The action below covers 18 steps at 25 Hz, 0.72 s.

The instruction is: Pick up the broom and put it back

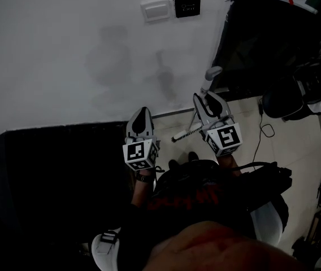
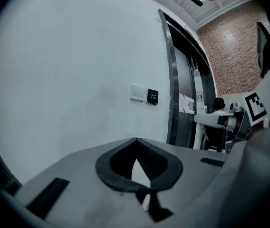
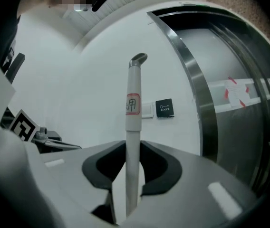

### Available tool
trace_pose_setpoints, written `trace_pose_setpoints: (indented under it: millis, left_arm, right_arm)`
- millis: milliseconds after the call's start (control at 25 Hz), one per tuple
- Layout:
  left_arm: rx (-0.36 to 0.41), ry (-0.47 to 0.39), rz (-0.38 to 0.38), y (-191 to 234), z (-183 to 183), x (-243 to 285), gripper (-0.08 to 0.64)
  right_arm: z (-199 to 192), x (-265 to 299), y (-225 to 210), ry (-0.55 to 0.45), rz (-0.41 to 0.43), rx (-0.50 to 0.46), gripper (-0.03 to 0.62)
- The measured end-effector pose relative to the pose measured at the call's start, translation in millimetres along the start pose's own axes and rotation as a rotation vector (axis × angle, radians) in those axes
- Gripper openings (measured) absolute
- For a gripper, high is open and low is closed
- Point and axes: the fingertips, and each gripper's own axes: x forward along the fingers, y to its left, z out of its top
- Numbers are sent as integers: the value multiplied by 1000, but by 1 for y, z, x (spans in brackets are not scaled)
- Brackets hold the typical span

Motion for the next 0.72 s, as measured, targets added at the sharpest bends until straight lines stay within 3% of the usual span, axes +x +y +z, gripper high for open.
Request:
trace_pose_setpoints:
  millis: [280, 520, 720]
  left_arm:
    - [22, -17, -38, -10, 6, 4, 5]
    - [-99, -46, -21, -11, 7, 2, 5]
    - [-117, -31, 0, -12, 3, -2, 5]
  right_arm:
    - [4, -20, -2, 10, -16, -17, 91]
    - [-4, -28, 1, 60, -14, -21, 91]
    - [-9, -30, 4, 89, -4, -5, 91]
